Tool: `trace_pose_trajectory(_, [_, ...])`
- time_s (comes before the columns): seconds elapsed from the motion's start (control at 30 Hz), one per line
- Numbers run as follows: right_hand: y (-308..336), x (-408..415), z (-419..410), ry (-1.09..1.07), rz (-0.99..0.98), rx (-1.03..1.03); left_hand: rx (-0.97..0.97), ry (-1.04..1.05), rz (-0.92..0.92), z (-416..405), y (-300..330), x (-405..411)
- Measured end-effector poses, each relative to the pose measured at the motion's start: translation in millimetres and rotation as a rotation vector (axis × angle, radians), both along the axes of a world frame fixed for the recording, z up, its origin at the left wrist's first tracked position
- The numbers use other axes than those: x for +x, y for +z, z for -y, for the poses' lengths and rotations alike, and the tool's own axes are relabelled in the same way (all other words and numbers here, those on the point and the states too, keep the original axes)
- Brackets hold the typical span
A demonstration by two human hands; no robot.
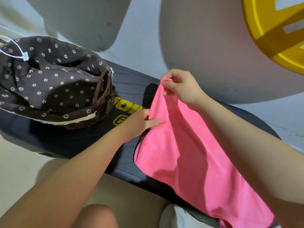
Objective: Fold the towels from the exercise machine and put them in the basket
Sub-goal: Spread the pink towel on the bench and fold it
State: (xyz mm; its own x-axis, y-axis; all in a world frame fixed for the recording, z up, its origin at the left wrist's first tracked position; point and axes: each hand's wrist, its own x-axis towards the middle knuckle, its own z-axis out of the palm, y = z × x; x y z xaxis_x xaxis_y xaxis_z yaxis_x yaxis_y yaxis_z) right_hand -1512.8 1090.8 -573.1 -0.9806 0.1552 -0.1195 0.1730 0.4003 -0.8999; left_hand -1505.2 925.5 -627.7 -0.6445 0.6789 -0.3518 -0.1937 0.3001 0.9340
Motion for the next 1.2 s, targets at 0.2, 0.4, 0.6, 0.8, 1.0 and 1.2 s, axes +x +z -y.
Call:
trace_pose_trajectory(0.2, [-14.7, -8.6, -16.4, -0.333, -0.039, -0.041, 0.121, 0.185, -0.036, 30.7, 13.1, 3.2])
trace_pose_trajectory(0.4, [-23.4, -27.0, -2.5, -0.335, -0.02, 0.032, -0.303, 0.141, -0.275, 67.4, 20.2, 4.7])
trace_pose_trajectory(0.6, [-43.9, -37.0, 46.3, -0.126, 0.061, 0.123, -0.948, 0.054, -1.006, 94.8, 11.4, 22.3])
trace_pose_trajectory(0.8, [-42.0, 2.6, 41.7, 0.12, 0.081, 0.224, -1.178, -0.166, -1.361, 83.1, 0.4, 39.7])
trace_pose_trajectory(1.0, [-25.1, 92.0, -35.2, -0.042, 0.085, 0.305, -0.844, -0.501, -1.122, -28.0, 25.7, 65.6])
trace_pose_trajectory(1.2, [-29.6, 201.2, -121.7, -0.567, 0.235, 0.433, -0.514, -0.744, -0.994, -139.6, 12.3, 89.5])
